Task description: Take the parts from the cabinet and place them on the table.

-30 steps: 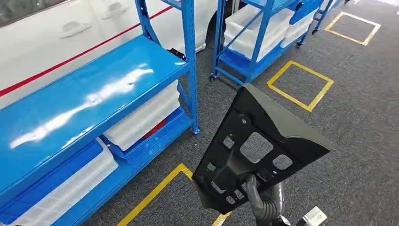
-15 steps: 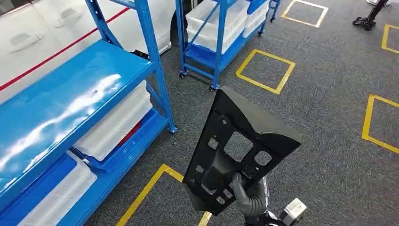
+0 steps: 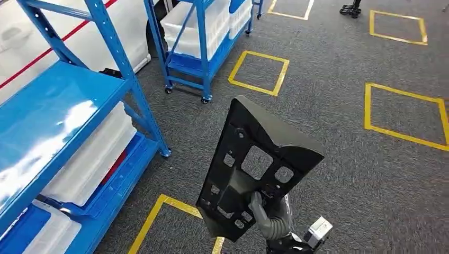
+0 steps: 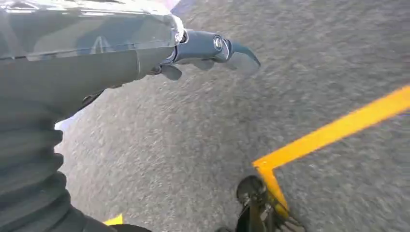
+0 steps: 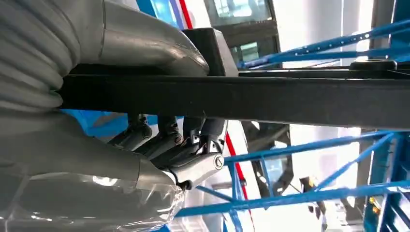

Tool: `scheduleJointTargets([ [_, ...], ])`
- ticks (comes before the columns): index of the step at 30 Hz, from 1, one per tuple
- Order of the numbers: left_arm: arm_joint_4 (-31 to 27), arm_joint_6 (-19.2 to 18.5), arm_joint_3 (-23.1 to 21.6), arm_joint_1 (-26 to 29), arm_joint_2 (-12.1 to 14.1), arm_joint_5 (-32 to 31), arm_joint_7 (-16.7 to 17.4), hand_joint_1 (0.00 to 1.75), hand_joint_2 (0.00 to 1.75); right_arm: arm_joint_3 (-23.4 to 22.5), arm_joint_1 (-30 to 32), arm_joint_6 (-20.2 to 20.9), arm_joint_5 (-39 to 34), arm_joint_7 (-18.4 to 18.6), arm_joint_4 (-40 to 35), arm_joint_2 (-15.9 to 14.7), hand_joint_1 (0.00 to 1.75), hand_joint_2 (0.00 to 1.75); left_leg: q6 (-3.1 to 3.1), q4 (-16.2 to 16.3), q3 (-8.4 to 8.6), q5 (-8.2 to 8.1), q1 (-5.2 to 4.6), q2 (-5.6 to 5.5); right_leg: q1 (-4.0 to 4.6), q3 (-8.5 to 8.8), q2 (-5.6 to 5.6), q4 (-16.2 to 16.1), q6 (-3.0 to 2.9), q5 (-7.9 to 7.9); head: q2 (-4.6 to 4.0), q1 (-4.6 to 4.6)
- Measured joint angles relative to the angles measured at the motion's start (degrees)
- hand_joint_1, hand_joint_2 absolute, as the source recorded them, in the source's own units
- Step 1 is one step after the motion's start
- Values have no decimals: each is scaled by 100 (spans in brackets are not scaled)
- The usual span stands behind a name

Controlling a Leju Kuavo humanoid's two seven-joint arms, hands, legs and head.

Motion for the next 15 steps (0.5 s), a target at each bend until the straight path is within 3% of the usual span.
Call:
scheduleJointTargets([
  [2, 0, 2, 9, -16, -2, -46, 7, 0, 175, 44, 0, -57, 4, 0, 17, -11, 175, 175, 55, -15, 33, 22, -25, 132, -31, -13, 152, -51, 91, 44, 0, 0],
  [3, 0, 2, 15, -14, -22, -57, 15, 0, 175, 57, -5, -85, 11, 0, 28, -20, 175, 175, 130, -112, 56, 94, 37, 247, -14, -34, 0, 9, 102, 23, 0, 0],
  [4, 0, 4, 15, -6, -33, -72, 17, 0, 175, 70, -25, -116, 11, -2, 44, -31, 175, 175, 155, -139, 64, 110, 12, 326, 34, -118, -417, 157, 97, -103, 0, 4],
  [5, 0, 4, 20, 17, -48, -89, 20, 0, 175, 102, -64, -144, 11, -2, 65, -42, 175, 175, 199, -139, 53, 113, -5, 425, 39, -301, -634, 505, 104, -343, 0, 2],
  [7, 0, 4, 42, 49, -59, -96, 26, 0, 175, 166, -97, -160, 11, -2, 101, -55, 175, 175, 207, -131, 29, 107, -32, 624, 13, -725, -741, 1395, 135, -762, 0, 4],
  [8, 0, 4, 52, 57, -59, -98, 26, 0, 175, 181, -96, -170, 13, -2, 127, -68, 175, 175, 210, -125, 19, 104, -39, 722, 4, -859, -751, 1703, 151, -836, 0, 4],
  [9, 0, 4, 57, 58, -59, -100, 26, 0, 175, 194, -96, -179, 13, -2, 148, -81, 175, 175, 207, -119, 16, 101, -39, 804, 0, -839, -766, 1698, 160, -769, 0, 4],
  [11, 0, 4, 61, 56, -81, -111, 26, 0, 175, 218, -104, -203, 13, -2, 188, -105, 175, 175, 184, -104, 28, 75, -39, 962, -2, -382, -849, 944, 155, -359, 0, 4],
  [12, 0, 4, 61, 55, -92, -122, 26, 0, 175, 249, -118, -218, 13, 0, 199, -114, 175, 175, 166, -98, 45, 57, -39, 1034, 3, -39, -973, 366, 134, -147, 0, 4],
  [13, 0, 4, 61, 58, -96, -157, 26, 0, 175, 284, -145, -243, 11, -2, 207, -122, 175, 175, 134, -85, 62, 36, -59, 1089, 51, 168, -1295, -48, 87, -191, 0, 4],
  [15, 0, 4, 63, 59, -109, -177, 20, 0, 175, 356, -192, -267, 4, -2, 225, -131, 175, 175, 66, -69, 76, 8, -85, 1177, 92, 150, -1164, -38, 5, -157, 0, 4],
])
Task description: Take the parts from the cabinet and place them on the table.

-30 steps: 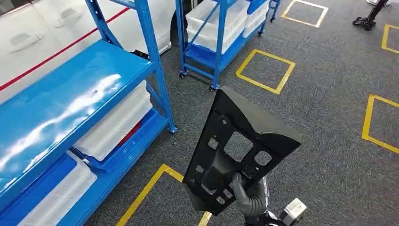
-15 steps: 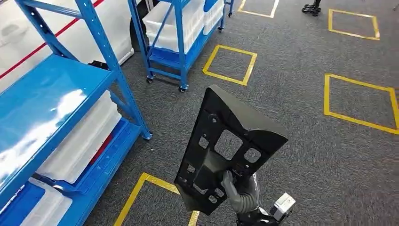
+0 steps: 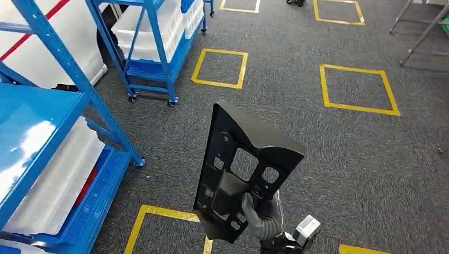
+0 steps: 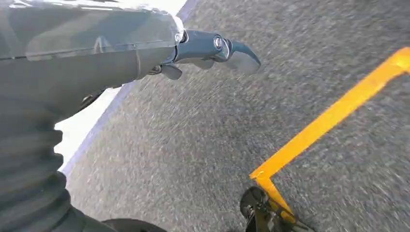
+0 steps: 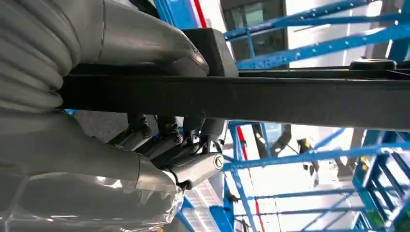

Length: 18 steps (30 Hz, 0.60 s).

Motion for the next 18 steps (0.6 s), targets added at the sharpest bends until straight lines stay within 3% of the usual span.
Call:
scheduleJointTargets([
  [2, 0, -4, 0, -22, -7, -11, -42, 0, 175, 46, -17, -57, -15, 0, 35, -15, 175, 175, -53, -17, 39, -3, 1, 116, 32, -24, 113, 0, -49, 3, 0, 0],
  [3, -2, -13, 0, -32, -4, -9, -70, 0, 175, 81, -27, -85, -31, 0, 46, -28, 175, 175, -97, 10, 33, -48, 14, 117, -29, 6, 198, -54, -99, 40, 0, -2],
  [4, -2, -22, 2, -30, -4, 9, -88, 0, 175, 107, -44, -96, -44, -2, 54, -35, 175, 175, -125, 147, -4, -179, 47, -219, -39, 4, 253, -63, -135, 59, 0, -2],
  [5, -2, -44, 11, -8, -7, 20, -127, 0, 175, 146, -82, -103, -70, 0, 72, -37, 175, 175, -135, 473, -141, -404, 69, -456, -45, -12, 311, -62, -165, 69, 0, -7],
  [6, -2, -70, 28, -1, -5, 26, -164, 0, 175, 181, -109, -105, -79, 0, 85, -39, 175, 175, -146, 878, -323, -620, 71, -561, -44, -19, 375, -62, -177, 76, 0, -7],
  [7, -2, -85, 48, 3, -4, 28, -195, 0, 175, 214, -118, -116, -85, 0, 105, -44, 175, 175, -157, 1374, -558, -835, 69, -609, -34, -32, 451, -57, -186, 82, 0, -7],
  [8, -2, -96, 63, 8, -2, 26, -216, 0, 175, 234, -120, -129, -92, 0, 120, -50, 175, 175, -162, 1746, -741, -942, 68, -616, -26, -41, 529, -51, -187, 83, 0, -7],
  [9, -2, -107, 81, 9, 4, 26, -256, 0, 175, 251, -120, -160, -92, 2, 153, -63, 175, 175, -159, 1877, -819, -901, 68, -619, -18, -42, 616, -41, -187, 84, 0, -7],
  [10, -2, -107, 85, 7, 7, 24, -275, 0, 175, 260, -120, -182, -92, 2, 171, -74, 175, 175, -147, 1699, -750, -723, 68, -624, -17, -40, 700, -28, -187, 84, 0, -7],
  [12, -2, -107, 90, 6, 9, 20, -326, 0, 175, 280, -128, -203, -85, 2, 197, -92, 175, 175, -118, 758, -328, -174, 75, -711, -19, -33, 880, 1, -179, 80, 0, -7],
  [13, -2, -107, 92, 5, 13, 22, -356, 0, 175, 286, -132, -203, -81, 2, 201, -94, 175, 175, -108, 324, -135, 27, 87, -886, -24, -34, 943, 10, -168, 80, 0, -7],
  [14, -2, -107, 94, 5, 18, 26, -385, 0, 175, 299, -141, -216, -79, 0, 210, -94, 175, 175, -94, 131, -64, -68, 119, -1351, -23, -68, 999, 16, -127, 96, 0, -7],
  [15, -2, -114, 96, 7, 18, 42, -424, 0, 175, 315, -166, -234, -72, 2, 216, -96, 175, 175, -88, 69, -76, -26, 113, -1329, -34, -115, 1091, 45, -80, 113, 0, -9],
  [18, -2, -179, 125, -18, 35, 85, -505, 0, 175, 326, -152, -291, -68, 0, 219, -107, 175, 175, -20, 73, -58, 7, 62, -1120, -86, -170, 1307, -14, 58, 187, 0, -7],
])
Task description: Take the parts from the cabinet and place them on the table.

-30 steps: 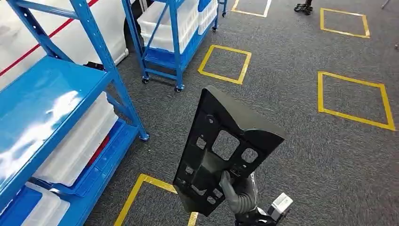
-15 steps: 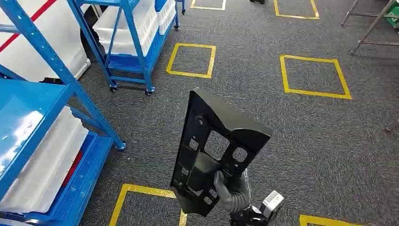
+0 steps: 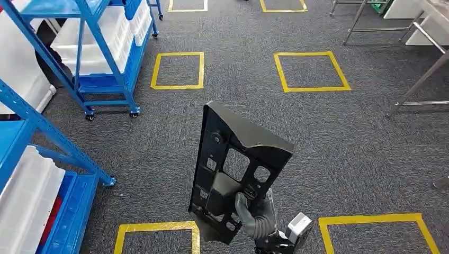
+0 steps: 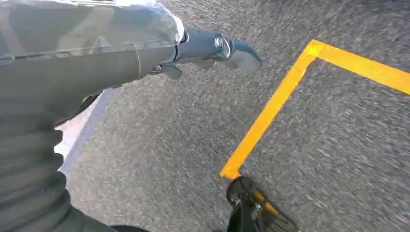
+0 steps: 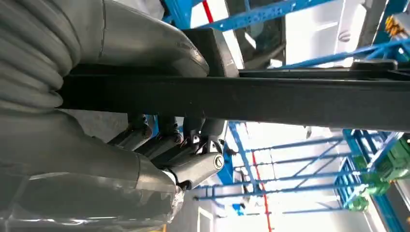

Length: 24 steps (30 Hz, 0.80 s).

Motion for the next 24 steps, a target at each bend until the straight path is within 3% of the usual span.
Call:
scheduleJointTargets([
  [1, 0, -28, 13, 2, 2, 2, -15, 0, 175, 0, 1, -2, 0, 0, 0, -11, 175, 175, 64, -85, 7, 49, 72, 97, 17, -16, -6, 34, 21, -11, 0, 2],
  [2, 0, -44, 17, 4, 2, 9, -33, 0, 175, 0, -1, -7, -2, -2, -6, -26, 175, 175, 115, -121, 21, 76, 42, 212, 55, -109, -517, 206, 2, -147, 0, 9],
  [3, 0, -48, 22, 12, 2, 15, -41, 0, 175, 0, -9, -4, -2, 0, -4, -33, 175, 175, 136, -121, 15, 79, 28, 307, 66, -259, -742, 491, 8, -346, 0, 9],
  [4, 0, -50, 31, 25, 2, 22, -46, 0, 175, 0, -15, 0, -2, 0, -4, -35, 175, 175, 139, -119, 7, 77, 9, 412, 56, -474, -854, 939, 25, -583, 0, 13],
  [5, 0, -54, 54, 31, 4, 30, -50, 0, 175, 0, -11, 0, -2, 0, -4, -39, 175, 175, 147, -117, 0, 72, -5, 522, 42, -692, -888, 1404, 41, -780, 0, 13],
  [6, 0, -65, 74, 32, 13, 37, -61, 0, 175, 0, -4, 0, -2, 0, 2, -46, 175, 175, 149, -114, -8, 70, -12, 632, 27, -846, -896, 1742, 55, -870, 0, 11],
  [7, 0, -85, 89, 29, 17, 39, -70, 0, 175, 0, 4, 0, -2, 0, 11, -57, 175, 175, 148, -113, -7, 68, -16, 725, 15, -841, -905, 1766, 66, -815, 0, 11],
  [8, 0, -105, 105, 23, 17, 44, -83, 0, 175, -2, 10, 0, -2, 0, 13, -66, 175, 175, 139, -110, -4, 60, -17, 808, 8, -707, -926, 1532, 70, -653, 0, 13],
  [9, 0, -127, 109, 16, 17, 48, -98, 0, 175, -2, 15, 2, -2, 0, 11, -74, 175, 175, 131, -106, 3, 49, -16, 881, 7, -448, -969, 1095, 68, -433, 0, 11],
  [10, 0, -149, 111, 9, 17, 50, -111, 0, 175, -2, 14, 2, -2, 0, 11, -79, 175, 175, 109, -101, 19, 33, -15, 954, 9, -77, -1097, 465, 55, -193, 0, 11],
  [11, 0, -153, 113, 4, 17, 50, -127, 0, 175, -2, 7, 4, -2, 0, 11, -79, 175, 175, 80, -86, 42, 15, -23, 1002, 27, 152, -1368, 31, 36, -182, 0, 11],
  [12, 0, -157, 120, 6, 22, 50, -135, 0, 175, -2, 4, 7, -2, 2, 11, -81, 175, 175, 36, -70, 40, -13, -64, 1056, 71, 158, -1417, 10, -10, -193, 0, 13],
  [15, 0, -203, 133, -32, 44, 48, -162, 0, 175, -13, 15, 11, 2, 0, 9, -92, 175, 175, -59, -97, 103, -28, -43, 1199, 127, 131, -1214, 13, -109, -199, 0, 11],
  [16, 0, -210, 133, -62, 55, 39, -164, 0, 175, -13, 17, 11, 4, -2, 7, -94, 175, 175, -96, -97, 132, -46, -44, 1264, 83, 155, -1132, -34, -161, -170, 0, 11],
  [17, 0, -216, 135, -61, 68, 35, -155, 0, 175, -15, 26, 13, 7, -2, 7, -94, 175, 175, -130, -3, 108, -131, -5, 1069, 54, 179, -1074, -58, -190, -145, 0, 11],
  [18, 0, -216, 140, -52, 81, 24, -148, 0, 175, -20, 10, 15, 15, -2, 9, -94, 175, 175, -145, 298, -20, -359, 1, 758, 46, 167, -1015, -60, -230, -132, 0, 4],
  [19, 0, -214, 142, -51, 92, 6, -120, 0, 175, -20, 7, 18, 28, 0, 11, -85, 175, 175, -159, 733, -216, -603, 6, 601, 48, 158, -953, -59, -251, -126, 0, 4],
  [20, 0, -201, 146, -52, 96, -4, -92, 0, 175, -20, 13, 24, 42, 0, 11, -85, 175, 175, -165, 1252, -458, -837, 6, 526, 61, 149, -875, -57, -260, -124, 0, 7],
  [21, 0, -195, 149, -51, 103, -6, -72, 0, 175, -22, 23, 28, 48, 0, 13, -85, 175, 175, -166, 1668, -663, -966, 4, 506, 76, 142, -788, -50, -264, -122, 0, 4],
  [22, 0, -186, 149, -52, 111, -11, -59, 0, 175, -24, 32, 28, 57, 0, 13, -85, 175, 175, -150, 1815, -752, -937, 1, 499, 90, 142, -697, -42, -266, -121, 0, 4],
  [23, 0, -181, 149, -50, 114, -11, -46, 0, 175, -26, 40, 33, 61, 0, 13, -85, 175, 175, -130, 1666, -699, -774, 0, 493, 99, 149, -604, -33, -266, -121, 0, 7],
  [24, 0, -177, 149, -48, 118, -15, -44, 0, 175, -26, 42, 33, 61, 0, 13, -85, 175, 175, -98, 1260, -531, -494, -1, 462, 105, 158, -506, -26, -266, -121, 0, 4],
])
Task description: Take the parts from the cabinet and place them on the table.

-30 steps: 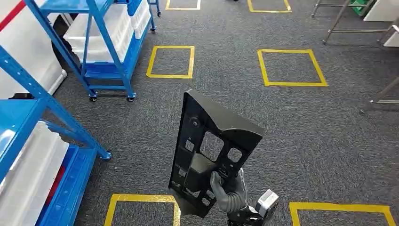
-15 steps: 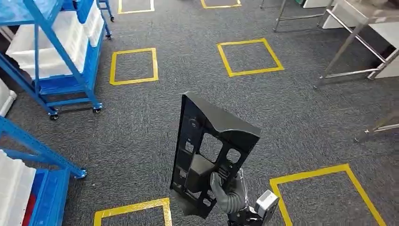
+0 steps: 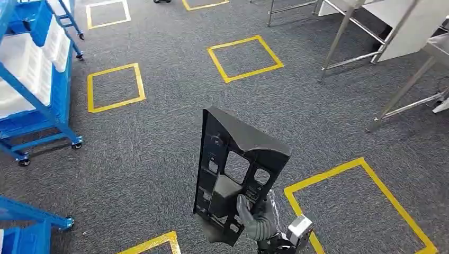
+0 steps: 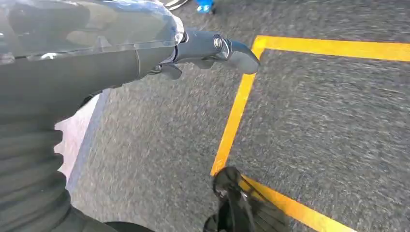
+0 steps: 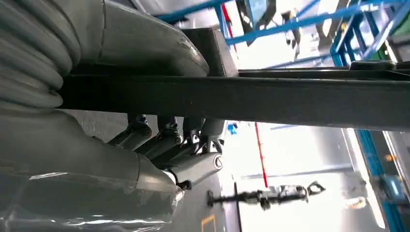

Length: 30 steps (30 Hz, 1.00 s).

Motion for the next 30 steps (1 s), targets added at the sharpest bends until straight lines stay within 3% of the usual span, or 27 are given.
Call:
scheduleJointTargets([
  [1, 0, 7, 0, -4, 4, -4, 0, 0, 175, 0, -1, 0, 2, 0, 0, 0, 175, 175, 38, -565, 243, 315, -1, -92, 3, 11, 92, 8, 2, -1, 0, 0],
  [2, 0, 11, 0, -2, 13, -9, 0, 0, 175, 0, -2, 0, 2, 0, 0, 0, 175, 175, 76, -1074, 453, 553, -2, -316, -3, 13, 163, 13, 6, -3, 0, 2],
  [3, 0, 15, 2, 1, 33, -9, 2, 0, 175, -2, -5, 0, 2, 0, 0, 0, 175, 175, 105, -1248, 523, 468, 1, -565, 18, -10, 224, 26, 33, 3, 0, 2],
  [5, 0, 26, 2, -11, 33, -11, 2, 0, 175, -2, -1, 4, 11, 0, 0, 0, 175, 175, 104, -1317, 536, 481, -27, -474, -40, -69, 356, 24, 104, 33, 0, 2],
  [7, 0, 28, 2, -48, 39, -11, 2, 0, 175, -11, 22, 2, 13, 0, -2, 0, 175, 175, 157, -1391, 579, 534, -30, -327, -45, -95, 514, -18, 202, 79, 0, 0],
  [8, 0, 28, 2, -55, 39, -11, 4, 0, 175, -13, 32, 2, 13, 0, -2, -2, 175, 175, 187, -1467, 615, 588, 18, -216, -39, -95, 239, 67, 198, 11, 0, 2],
  [9, 0, 28, 2, -40, 37, -11, 2, 0, 175, -15, 21, 2, 13, 0, -2, -4, 175, 175, 225, -1502, 628, 600, 5, -160, -5, -198, -114, 256, 216, -155, 0, 7],
  [10, 0, 28, 2, -30, 37, -11, 2, 0, 175, -15, 6, 4, 13, 0, -2, -4, 175, 175, 234, -1502, 618, 599, -5, -68, -9, -388, -289, 631, 240, -390, 0, 2],
  [12, 0, 28, 2, -10, 39, -13, 4, 0, 175, -15, 15, 4, 13, 0, -2, -7, 175, 175, 243, -1498, 608, 586, -15, 134, -53, -864, -374, 1595, 290, -798, 0, 4],
  [13, 0, 31, 2, -7, 39, -48, 18, 0, 175, -20, 25, 4, 11, 0, 0, -11, 175, 175, 236, -1495, 606, 579, -14, 223, -74, -975, -381, 1813, 314, -816, 0, 4],
  [14, 0, 37, 2, -9, 39, -101, 35, 0, 175, -22, 39, 2, -2, 0, 0, -17, 175, 175, 226, -1495, 614, 567, -11, 310, -101, -936, -399, 1728, 342, -691, 0, 4],
  [15, 0, 46, 0, -14, 37, -164, 55, 0, 175, -24, 46, 0, -13, 0, 0, -22, 175, 175, 212, -1489, 626, 551, -5, 388, -120, -764, -437, 1399, 360, -481, 0, 4],
  [16, 0, 55, -13, -18, 37, -245, 79, 0, 175, -24, 53, -15, -37, 0, -2, -24, 175, 175, 187, -1476, 644, 524, 2, 458, -136, -461, -522, 852, 373, -221, 0, 4],
  [17, 0, 85, -41, -18, 35, -357, 94, 0, 175, -26, 53, -28, -66, 0, -9, -28, 175, 175, 150, -1451, 666, 491, 8, 523, -142, -130, -710, 278, 379, -9, 0, 4],
  [18, 0, 116, -70, -11, 39, -464, 101, 0, 175, -31, 49, -35, -98, 0, -22, -35, 175, 175, 98, -1421, 677, 453, -24, 566, -83, -21, -992, 48, 334, -99, 0, 4],
  [22, 0, 151, -208, -5, 37, -669, -228, 0, 175, -83, 76, -92, -210, -2, -85, -59, 175, 175, -24, -1412, 746, 403, -32, 803, -55, -72, -677, 54, 180, -54, 0, 2],
  [23, 0, 87, -217, -5, 39, -627, -383, 0, 175, -101, 78, -79, -243, 0, -101, -72, 175, 175, -77, -1381, 725, 345, 5, 698, -103, -56, -602, 18, 127, -26, 0, 2],
  [24, 0, -56, -214, 7, 48, -518, -609, 0, 175, -122, 55, -39, -306, -2, -98, -87, 175, 175, -90, -1234, 684, 219, 12, 377, -104, -60, -535, 13, 100, -18, 0, 2],
  [25, 0, -226, -203, 22, 81, -461, -747, 0, 175, -142, 7, -11, -336, 0, -90, -94, 175, 175, -93, -854, 515, -24, 25, 166, -102, -74, -475, 14, 62, -10, 0, 2],
  [27, 0, -589, -199, 31, 136, -472, -689, 0, 175, -227, -44, 2, -367, 0, -79, -96, 175, 175, -96, 150, 28, -459, 23, 40, -76, -87, -314, 17, 38, 1, 0, 2],
  [28, 0, -704, -199, 24, 171, -485, -607, 0, 175, -289, -33, -4, -376, 0, -79, -103, 175, 175, -86, 528, -171, -527, 22, 37, -56, -85, -224, 22, 33, 3, 0, 2],
  [29, 0, -838, -199, 22, 217, -533, -491, 0, 175, -392, -13, -11, -385, 0, -81, -122, 175, 175, -67, 537, -206, -428, 21, 34, -47, -79, -143, 28, 33, 4, 0, 2],
  [30, 0, -937, -199, 17, 256, -557, -385, 0, 175, -485, 13, -11, -398, 0, -98, -146, 175, 175, -41, 287, -117, -212, 18, 23, -40, -73, -56, 34, 33, 4, 0, 2],
])
